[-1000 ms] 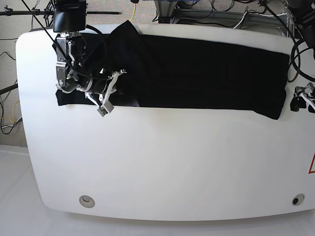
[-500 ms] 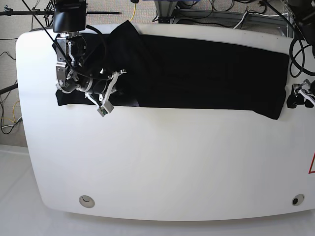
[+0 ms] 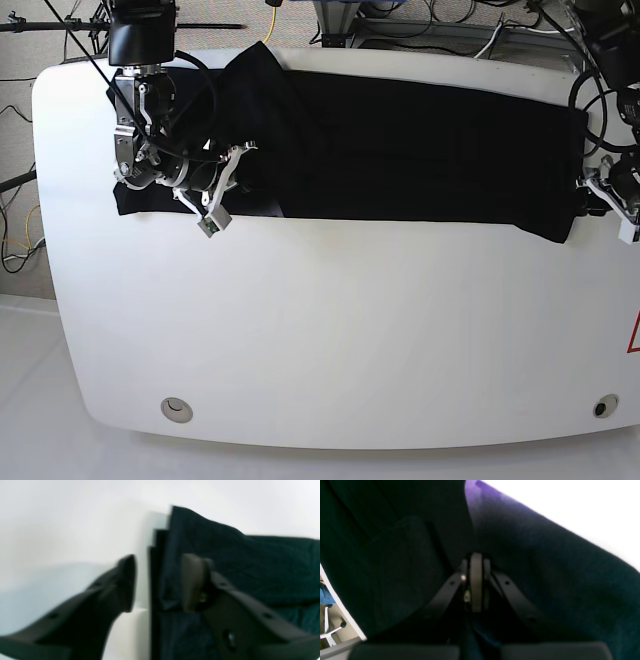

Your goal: Fold the T-shirt properly

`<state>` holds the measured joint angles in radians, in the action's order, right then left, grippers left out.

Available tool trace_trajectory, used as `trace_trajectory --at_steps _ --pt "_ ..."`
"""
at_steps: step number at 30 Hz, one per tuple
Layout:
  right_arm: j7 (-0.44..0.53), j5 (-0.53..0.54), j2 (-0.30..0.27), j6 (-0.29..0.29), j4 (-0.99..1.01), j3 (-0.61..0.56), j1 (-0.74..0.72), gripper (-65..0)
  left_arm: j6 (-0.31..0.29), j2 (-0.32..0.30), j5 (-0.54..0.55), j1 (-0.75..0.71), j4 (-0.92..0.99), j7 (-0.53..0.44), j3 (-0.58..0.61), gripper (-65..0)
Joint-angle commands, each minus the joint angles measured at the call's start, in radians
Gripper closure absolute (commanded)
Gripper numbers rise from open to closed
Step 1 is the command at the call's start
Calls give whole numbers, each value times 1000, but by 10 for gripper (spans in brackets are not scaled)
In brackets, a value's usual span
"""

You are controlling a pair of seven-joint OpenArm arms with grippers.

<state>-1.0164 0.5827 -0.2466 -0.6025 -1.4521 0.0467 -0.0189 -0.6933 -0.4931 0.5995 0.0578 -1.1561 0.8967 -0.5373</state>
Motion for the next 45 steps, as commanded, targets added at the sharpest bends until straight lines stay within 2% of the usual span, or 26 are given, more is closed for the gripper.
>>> trace_trajectory --at_steps 1,4,6,14,16,24,26,28,30,34,36,40,45 --pt "-20 -24 -9 8 -7 2 -9 0 -5 -17 10 15 -22 -7 0 -243" --pt "-22 -28 -9 8 -7 2 -9 0 -5 -9 9 15 -25 0 12 -247" --pt "-17 -26 -10 8 -8 1 -8 0 -5 11 1 7 -42 6 21 -219" --pt "-22 -30 -10 10 -9 1 -8 0 -5 10 -7 -12 -64 -40 61 -130" --pt "-21 -33 -11 11 -13 2 -8 0 -5 13 1 -21 -53 -78 56 -61" --pt "-23 -37 -11 11 -13 4 -7 0 -5 10 14 -31 -55 -99 60 -29" --pt "-27 -35 -9 8 -12 1 -2 0 -5 -1 88 -35 -55 -71 65 -129" --pt "-29 -35 -9 8 -12 0 -2 0 -5 -3 106 -33 -52 -64 67 -217" --pt "-30 -36 -9 7 -11 -1 -3 0 -5 -3 118 -35 -49 -60 72 -330" --pt "-35 -41 -10 9 -9 -4 -3 0 -5 -4 117 -34 -42 -77 84 -464" --pt "-34 -32 -9 5 -9 -2 -7 0 -5 -3 46 -26 -36 -122 105 -445" --pt "-36 -30 -8 5 -11 0 -7 0 -5 0 3 -19 -26 -144 113 -392" --pt "-39 -30 -8 5 -11 -1 -7 0 -5 2 -9 -16 -28 -143 90 -371"
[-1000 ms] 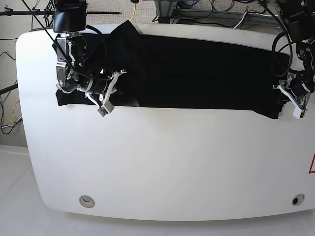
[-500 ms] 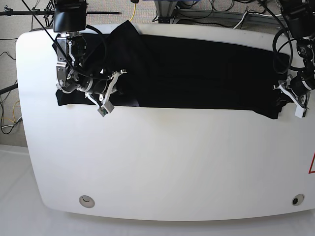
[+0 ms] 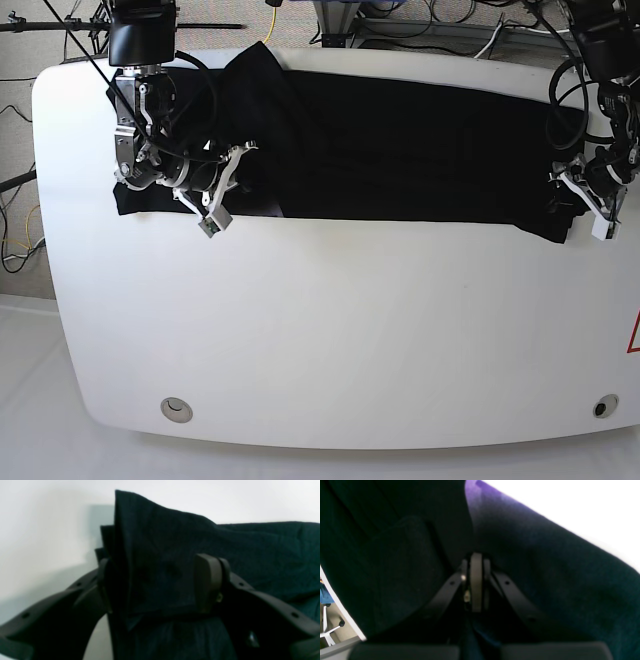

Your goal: Fold the T-shirt properly

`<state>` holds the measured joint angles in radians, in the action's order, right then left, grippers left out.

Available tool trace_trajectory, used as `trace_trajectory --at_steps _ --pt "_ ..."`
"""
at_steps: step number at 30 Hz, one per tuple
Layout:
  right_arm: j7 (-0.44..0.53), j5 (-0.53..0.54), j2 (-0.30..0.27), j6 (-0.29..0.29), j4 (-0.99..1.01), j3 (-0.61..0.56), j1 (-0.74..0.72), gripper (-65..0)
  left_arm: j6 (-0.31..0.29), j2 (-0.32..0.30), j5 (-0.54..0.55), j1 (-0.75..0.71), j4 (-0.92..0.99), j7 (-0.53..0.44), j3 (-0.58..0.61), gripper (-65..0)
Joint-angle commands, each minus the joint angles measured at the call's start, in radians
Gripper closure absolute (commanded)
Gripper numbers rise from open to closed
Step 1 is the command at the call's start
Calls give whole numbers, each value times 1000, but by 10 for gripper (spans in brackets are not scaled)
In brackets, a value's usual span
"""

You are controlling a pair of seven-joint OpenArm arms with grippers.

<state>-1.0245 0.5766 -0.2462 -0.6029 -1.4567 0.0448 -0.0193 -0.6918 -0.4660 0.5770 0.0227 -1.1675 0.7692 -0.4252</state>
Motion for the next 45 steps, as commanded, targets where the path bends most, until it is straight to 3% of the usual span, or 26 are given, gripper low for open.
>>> trace_trajectory --at_steps 1,11,13,21,27,33,41,43,45 --pt "-31 -24 -8 6 -6 0 -6 0 -6 -26 15 19 -20 -9 -32 -370" --pt "-21 -18 -7 6 -4 2 -8 0 -6 -68 58 12 -85 245 -305 -356" --pt "-26 -29 -7 3 -4 0 -3 0 -6 -85 84 20 -71 243 -392 -357" --pt "-28 -28 -6 6 -5 0 -5 0 -6 -115 87 22 -37 192 -366 -385" --pt "-26 -30 -4 9 -5 -4 -5 0 -6 -117 113 36 84 207 -337 -537" --pt "-28 -28 -4 5 -9 -4 -2 0 -6 -99 93 50 144 152 -268 -579" --pt "-31 -29 -1 3 -12 -5 -1 0 -6 -67 72 48 137 62 -189 -462" --pt "-26 -25 -1 6 -14 -2 -1 0 -6 -54 65 51 130 28 -140 -376" --pt "-29 -24 -2 6 -14 -1 -2 0 -6 -53 67 50 126 19 -124 -353"
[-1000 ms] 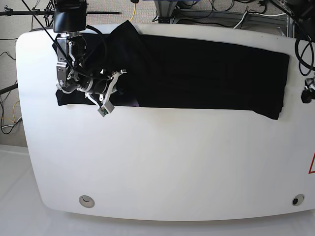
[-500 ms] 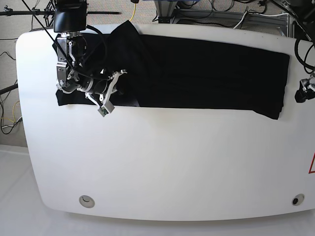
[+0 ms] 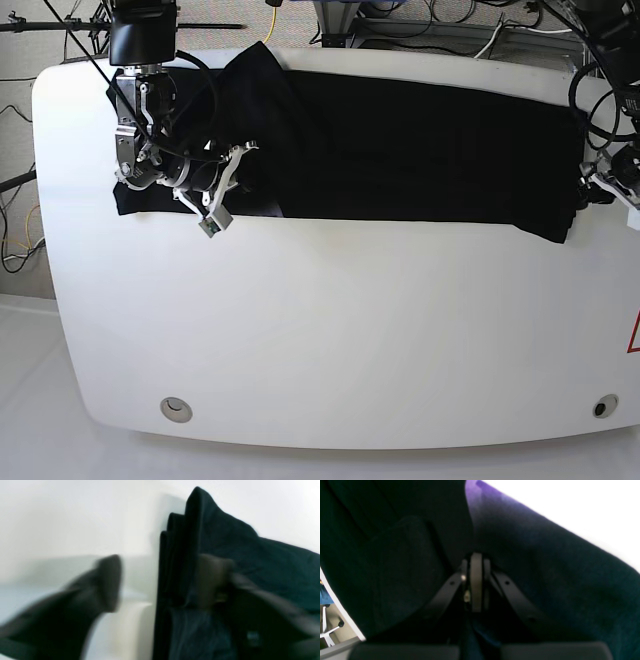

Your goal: Fold the T-shirt properly

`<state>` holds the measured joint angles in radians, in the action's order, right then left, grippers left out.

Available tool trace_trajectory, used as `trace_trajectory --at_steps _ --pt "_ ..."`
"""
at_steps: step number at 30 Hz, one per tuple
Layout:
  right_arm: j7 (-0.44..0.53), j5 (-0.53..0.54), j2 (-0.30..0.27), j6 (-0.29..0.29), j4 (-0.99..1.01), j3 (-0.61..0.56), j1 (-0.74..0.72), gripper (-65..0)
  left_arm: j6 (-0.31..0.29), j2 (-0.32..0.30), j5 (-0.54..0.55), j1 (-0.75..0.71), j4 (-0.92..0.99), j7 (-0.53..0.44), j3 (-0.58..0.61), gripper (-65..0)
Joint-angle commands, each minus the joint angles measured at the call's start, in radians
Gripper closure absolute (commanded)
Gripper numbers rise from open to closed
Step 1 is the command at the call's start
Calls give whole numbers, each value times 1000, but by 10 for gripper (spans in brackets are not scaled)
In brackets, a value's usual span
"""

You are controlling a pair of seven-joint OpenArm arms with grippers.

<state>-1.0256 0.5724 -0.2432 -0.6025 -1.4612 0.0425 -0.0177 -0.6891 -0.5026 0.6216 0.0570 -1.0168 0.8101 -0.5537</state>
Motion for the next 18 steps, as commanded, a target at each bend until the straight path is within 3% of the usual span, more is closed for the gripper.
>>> trace_trajectory --at_steps 1,6,12,16,18 --pt "-27 -19 -5 6 -9 2 -4 0 -9 -15 22 16 -27 -21 11 -345" --pt "-28 -18 -5 6 -10 1 -4 0 -9 -17 27 14 -45 -16 30 -334" --pt "-25 -18 -7 3 -12 0 -5 0 -9 -33 43 7 -118 67 18 -340" --pt "-25 -19 -7 2 -10 2 -4 0 -9 -40 43 6 -135 99 11 -283" --pt "-19 -21 -6 6 -11 2 -2 0 -9 -47 53 -1 -111 58 14 -211"
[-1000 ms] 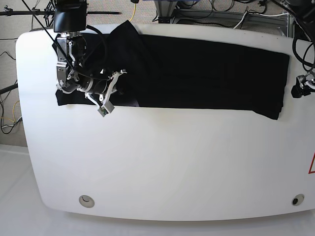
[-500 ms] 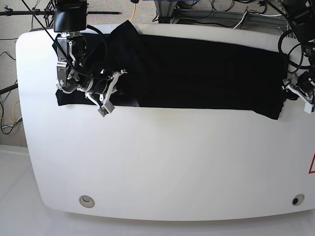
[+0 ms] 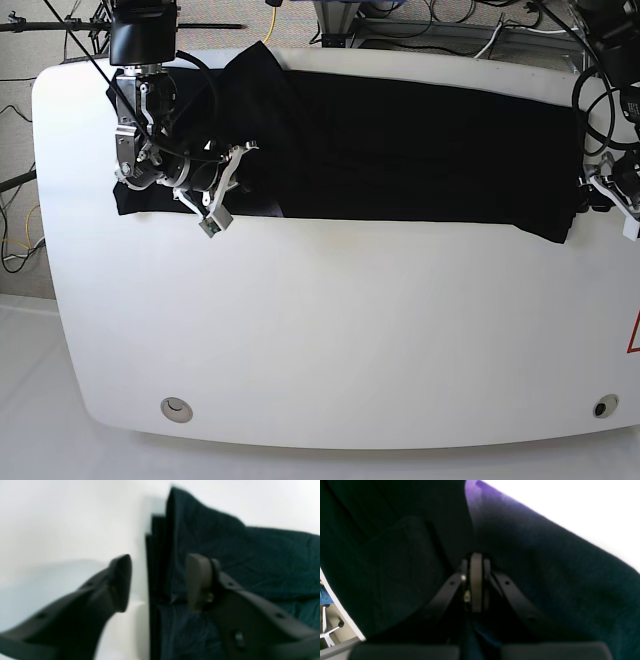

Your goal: Fold the T-shirt properly

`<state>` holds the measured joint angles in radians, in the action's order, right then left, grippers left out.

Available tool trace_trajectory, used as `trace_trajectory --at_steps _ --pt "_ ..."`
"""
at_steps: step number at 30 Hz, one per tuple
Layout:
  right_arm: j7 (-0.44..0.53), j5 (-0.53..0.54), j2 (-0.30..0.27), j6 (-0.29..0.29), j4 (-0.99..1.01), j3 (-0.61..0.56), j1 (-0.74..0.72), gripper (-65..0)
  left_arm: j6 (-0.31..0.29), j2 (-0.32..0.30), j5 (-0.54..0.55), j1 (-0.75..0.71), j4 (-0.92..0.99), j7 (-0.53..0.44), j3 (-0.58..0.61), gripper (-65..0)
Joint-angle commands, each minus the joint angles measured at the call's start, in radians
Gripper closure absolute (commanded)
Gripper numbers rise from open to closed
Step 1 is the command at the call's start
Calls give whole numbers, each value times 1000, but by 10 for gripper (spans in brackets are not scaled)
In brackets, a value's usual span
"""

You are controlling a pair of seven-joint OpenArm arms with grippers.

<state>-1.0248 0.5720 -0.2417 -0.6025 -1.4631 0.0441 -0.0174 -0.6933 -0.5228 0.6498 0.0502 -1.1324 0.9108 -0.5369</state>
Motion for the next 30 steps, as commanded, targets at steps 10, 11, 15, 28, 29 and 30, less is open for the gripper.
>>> trace_trajectory --at_steps 10,11,15,28,29,30 --pt "-22 -20 -7 8 -8 -1 -4 0 -5 -19 45 6 38 -53 -10 -222" --pt "-21 -17 -8 7 -11 0 -5 0 -5 -19 42 4 39 -53 -9 -216" --pt "-21 -13 -9 7 -13 1 -5 0 -5 -15 39 -3 41 -60 -6 -199" --pt "-31 -18 -8 7 -13 4 -9 0 -5 -8 19 -39 24 -91 76 -92" --pt "-32 -18 -8 7 -14 4 -8 0 -5 -9 17 -40 21 -92 77 -83" --pt "-33 -17 -8 7 -14 4 -7 0 -5 -10 15 -41 18 -94 78 -74"
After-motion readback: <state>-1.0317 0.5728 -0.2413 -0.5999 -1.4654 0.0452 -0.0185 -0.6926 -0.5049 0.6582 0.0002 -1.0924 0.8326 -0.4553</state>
